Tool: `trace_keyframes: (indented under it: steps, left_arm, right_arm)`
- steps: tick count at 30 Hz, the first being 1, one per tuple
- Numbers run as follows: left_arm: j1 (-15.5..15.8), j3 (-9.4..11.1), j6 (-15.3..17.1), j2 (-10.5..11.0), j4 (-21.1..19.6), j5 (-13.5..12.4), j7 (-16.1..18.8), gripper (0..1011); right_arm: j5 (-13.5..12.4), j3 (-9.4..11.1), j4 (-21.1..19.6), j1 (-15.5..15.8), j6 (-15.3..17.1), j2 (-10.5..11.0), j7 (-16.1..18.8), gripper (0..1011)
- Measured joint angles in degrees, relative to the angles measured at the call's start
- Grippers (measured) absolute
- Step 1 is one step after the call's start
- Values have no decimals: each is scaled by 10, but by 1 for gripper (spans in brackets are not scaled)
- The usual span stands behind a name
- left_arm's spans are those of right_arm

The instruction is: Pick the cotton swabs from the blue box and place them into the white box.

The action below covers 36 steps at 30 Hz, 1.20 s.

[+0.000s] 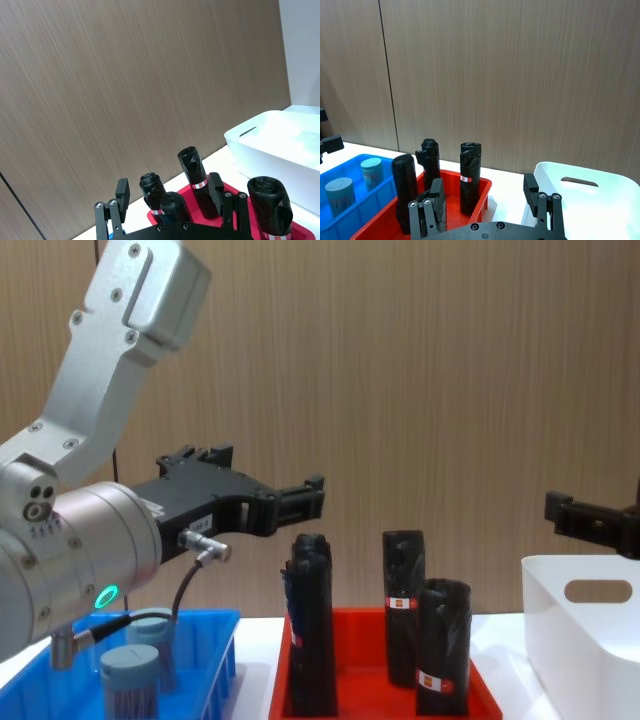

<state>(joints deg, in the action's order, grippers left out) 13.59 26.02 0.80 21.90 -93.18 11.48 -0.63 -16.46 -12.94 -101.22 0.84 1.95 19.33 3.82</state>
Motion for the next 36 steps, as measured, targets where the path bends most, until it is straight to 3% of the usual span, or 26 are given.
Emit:
trace_keyframes:
  steps: [22, 36]
  left_arm:
    - [0, 0, 0, 0, 0, 0, 0, 1004]
    - [11, -14, 2, 2, 34, 18, -28, 1004]
  right_arm:
    - [0, 0, 0, 0, 0, 0, 0, 1001]
    - [0, 0, 0, 0, 0, 0, 0, 1002]
